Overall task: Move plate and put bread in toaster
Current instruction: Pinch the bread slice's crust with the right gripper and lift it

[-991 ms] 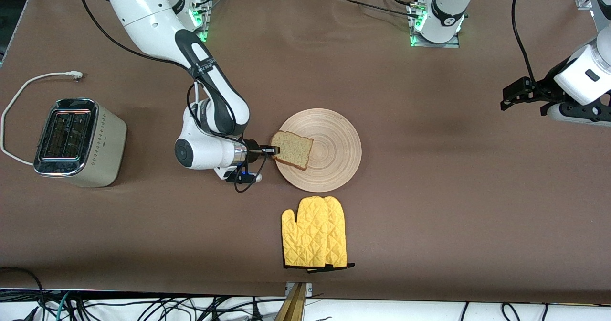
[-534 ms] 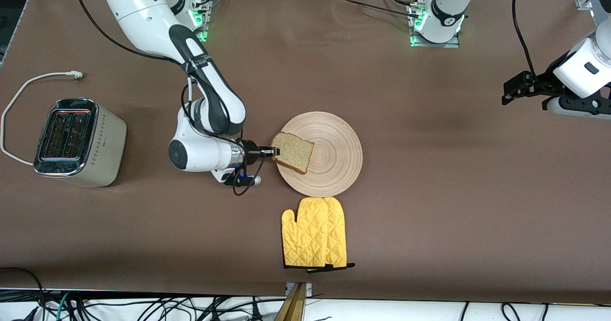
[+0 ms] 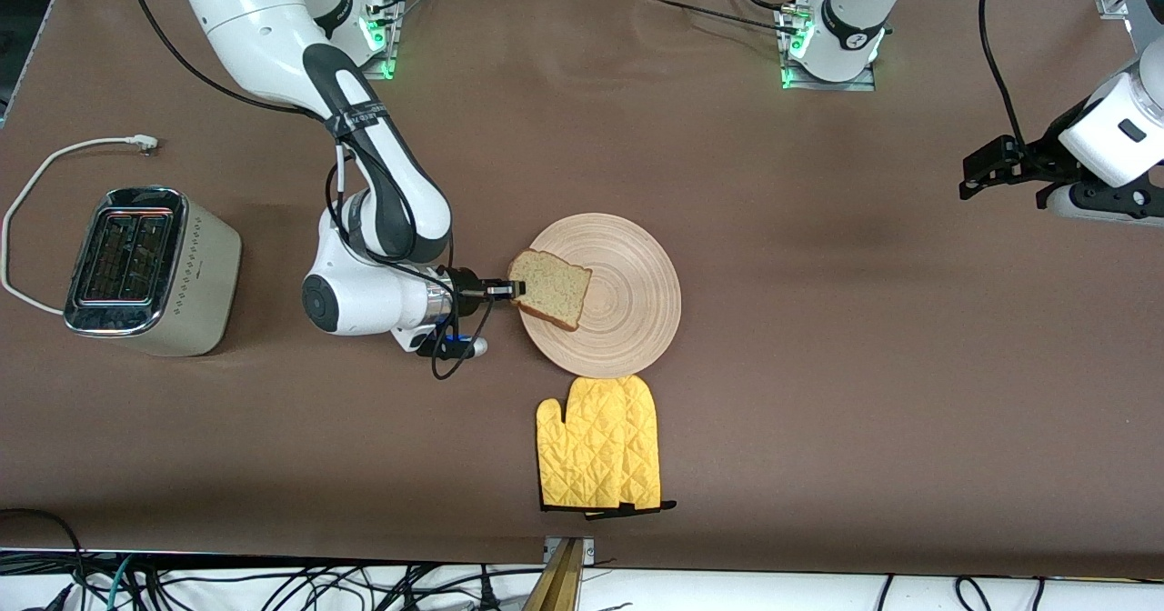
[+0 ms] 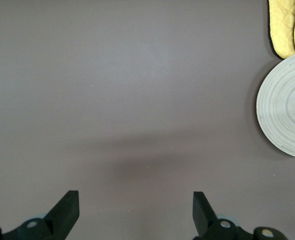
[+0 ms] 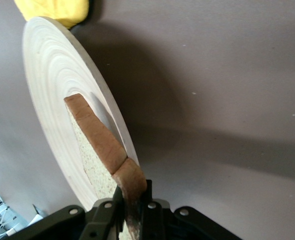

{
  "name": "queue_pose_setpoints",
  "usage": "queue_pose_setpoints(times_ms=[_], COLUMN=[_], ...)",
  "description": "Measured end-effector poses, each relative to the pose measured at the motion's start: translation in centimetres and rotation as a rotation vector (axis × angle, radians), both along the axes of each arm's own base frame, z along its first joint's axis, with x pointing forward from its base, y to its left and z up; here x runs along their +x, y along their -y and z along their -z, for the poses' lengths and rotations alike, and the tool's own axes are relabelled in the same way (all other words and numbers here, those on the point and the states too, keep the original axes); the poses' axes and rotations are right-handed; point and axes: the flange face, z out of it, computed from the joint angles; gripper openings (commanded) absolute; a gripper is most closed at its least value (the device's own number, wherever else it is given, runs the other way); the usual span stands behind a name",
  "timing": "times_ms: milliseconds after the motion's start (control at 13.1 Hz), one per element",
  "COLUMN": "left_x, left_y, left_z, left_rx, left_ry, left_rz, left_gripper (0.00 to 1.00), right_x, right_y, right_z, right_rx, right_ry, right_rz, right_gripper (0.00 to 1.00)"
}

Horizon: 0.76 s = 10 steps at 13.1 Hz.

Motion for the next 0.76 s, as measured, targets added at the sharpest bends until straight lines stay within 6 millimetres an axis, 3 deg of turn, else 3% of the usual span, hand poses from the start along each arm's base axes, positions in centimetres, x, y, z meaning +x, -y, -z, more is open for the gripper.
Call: queue_pose_setpoints(times_ms=[305,762], left_x=[0.0,0.0], left_y=[-0.2,-0.2], left_z=[0.0,0.0], left_rx=[0.042,0.048], left_ry=[0.001,0.001], left_rz=[0.009,0.011], left_gripper=[1.0,1.0], right_x=[-0.2,0.0], right_y=[0.8,0.9], right_z=[3.5,3.3], right_rx=[-0.094,-0.105], right_ry=[0.022,0.033], right_rz=[-0.049,-0.06], right_gripper=[0.0,0.0])
